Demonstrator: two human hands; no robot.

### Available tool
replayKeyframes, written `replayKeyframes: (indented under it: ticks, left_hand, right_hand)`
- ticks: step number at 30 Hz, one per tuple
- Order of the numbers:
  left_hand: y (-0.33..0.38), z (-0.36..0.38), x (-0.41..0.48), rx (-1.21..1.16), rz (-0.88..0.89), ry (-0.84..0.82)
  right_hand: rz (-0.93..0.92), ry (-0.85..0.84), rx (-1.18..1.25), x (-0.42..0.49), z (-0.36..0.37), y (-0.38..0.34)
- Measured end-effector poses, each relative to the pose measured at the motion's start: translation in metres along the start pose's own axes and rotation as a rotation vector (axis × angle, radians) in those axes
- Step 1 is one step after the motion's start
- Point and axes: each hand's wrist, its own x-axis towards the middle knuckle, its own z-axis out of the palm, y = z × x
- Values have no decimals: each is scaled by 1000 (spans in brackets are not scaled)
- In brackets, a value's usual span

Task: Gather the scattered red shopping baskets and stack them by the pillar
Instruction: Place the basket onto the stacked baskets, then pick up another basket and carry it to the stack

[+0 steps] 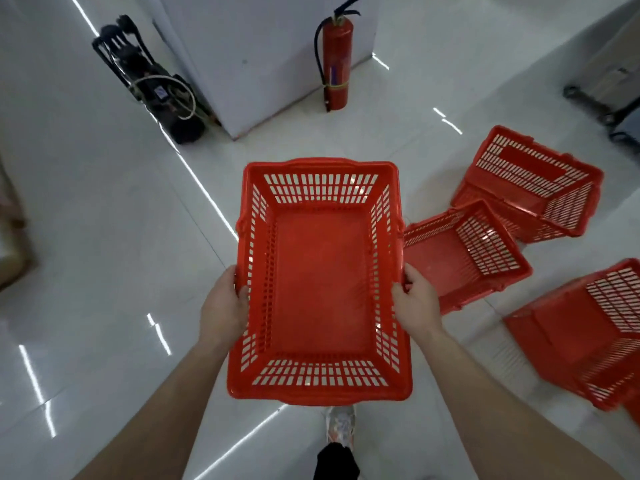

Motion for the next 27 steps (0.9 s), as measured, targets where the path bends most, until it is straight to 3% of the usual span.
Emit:
replayKeyframes:
  ticks: [6,9,12,17,21,27]
  left_hand:
    - [-22,40,23,-26,-48,-84]
    - [-28,56,26,84,-116,-233]
    - [-23,77,16,242,-117,-223]
    - [46,135,-7,286,18,-305]
    - [126,210,-5,309,220,-402]
    - [224,333,19,337,331,-443]
  right_hand:
    - [121,-122,6,27,29,40]
    - [137,-254,16,38,39,57]
    - [163,-272,-130,39,34,79]
    - [279,-198,-292,35,-32,134]
    - [491,-24,-221,46,-105,202]
    - [652,-15,-155,85,-177,309]
